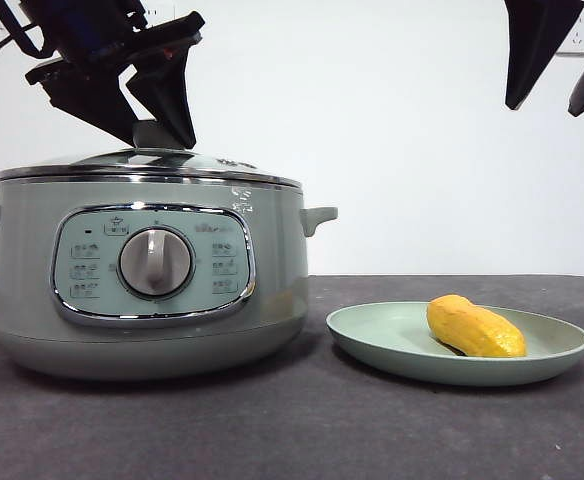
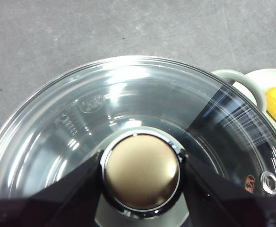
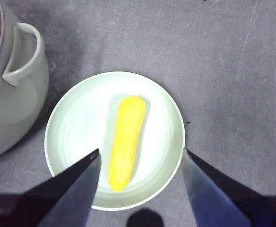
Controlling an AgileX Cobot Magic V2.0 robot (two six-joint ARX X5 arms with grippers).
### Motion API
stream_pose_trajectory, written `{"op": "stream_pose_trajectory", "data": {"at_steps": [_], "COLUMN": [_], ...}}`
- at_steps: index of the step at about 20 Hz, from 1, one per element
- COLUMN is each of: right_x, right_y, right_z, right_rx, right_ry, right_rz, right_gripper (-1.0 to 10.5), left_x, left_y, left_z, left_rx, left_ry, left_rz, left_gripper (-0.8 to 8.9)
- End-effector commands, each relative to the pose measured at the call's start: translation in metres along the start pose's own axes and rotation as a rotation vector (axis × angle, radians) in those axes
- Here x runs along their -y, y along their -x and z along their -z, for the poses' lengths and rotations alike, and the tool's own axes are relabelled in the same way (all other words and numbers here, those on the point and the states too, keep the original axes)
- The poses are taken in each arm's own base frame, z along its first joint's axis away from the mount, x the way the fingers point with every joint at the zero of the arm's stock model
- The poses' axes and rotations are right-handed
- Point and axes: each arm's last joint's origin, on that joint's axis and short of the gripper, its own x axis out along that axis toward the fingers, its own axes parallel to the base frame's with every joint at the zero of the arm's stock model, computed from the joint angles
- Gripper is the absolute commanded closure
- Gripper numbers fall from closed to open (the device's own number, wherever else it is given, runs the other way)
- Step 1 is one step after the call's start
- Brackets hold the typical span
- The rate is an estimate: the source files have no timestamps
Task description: Take the corn out from the steamer,put the corn on the plate,close the lid
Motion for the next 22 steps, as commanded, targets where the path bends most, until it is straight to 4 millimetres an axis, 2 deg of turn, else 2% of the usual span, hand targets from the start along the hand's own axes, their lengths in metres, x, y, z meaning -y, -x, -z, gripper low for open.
{"op": "stream_pose_trajectory", "data": {"at_steps": [1,5,9,10,11,12,13,14,15,18,22], "right_x": [0.0,0.0,-0.001,-0.001,-0.001,-0.002,-0.002,-0.004,-0.006,-0.013,-0.017], "right_y": [-0.002,-0.002,-0.002,-0.002,-0.002,-0.002,-0.002,-0.002,-0.003,-0.004,-0.009], "right_z": [0.001,0.001,-0.002,-0.003,-0.003,-0.003,-0.003,-0.002,0.001,0.025,0.076], "right_rx": [-0.006,-0.006,0.027,0.035,0.04,0.041,0.043,0.051,0.076,0.219,0.423], "right_ry": [-0.005,-0.004,-0.004,0.001,0.011,0.021,0.025,0.03,0.034,0.044,0.03], "right_rz": [0.004,0.004,-0.002,-0.004,-0.006,-0.007,-0.009,-0.016,-0.028,-0.091,-0.2], "right_gripper": [6.6,6.6,6.7,6.7,6.8,7.4,8.4,9.3,9.6,9.6,9.6], "left_x": [-0.002,0.0,0.006,0.008,0.01,0.011,0.012,0.013,0.013,0.012,0.008], "left_y": [-0.007,0.003,0.044,0.055,0.069,0.08,0.091,0.099,0.105,0.115,0.111], "left_z": [0.008,0.007,0.006,0.008,0.011,0.014,0.018,0.021,0.023,0.039,0.092], "left_rx": [-0.046,-0.035,0.016,0.023,0.021,0.019,0.016,0.018,0.027,0.117,0.263], "left_ry": [-0.009,-0.003,-0.018,-0.023,-0.032,-0.041,-0.06,-0.079,-0.081,-0.083,-0.065], "left_rz": [-0.029,-0.022,0.002,0.012,0.037,0.05,0.055,0.056,0.048,0.012,-0.014], "left_gripper": [3.41,3.43,3.5,3.82,4.82,6.03,7.8,8.16,8.22,8.22,8.22]}}
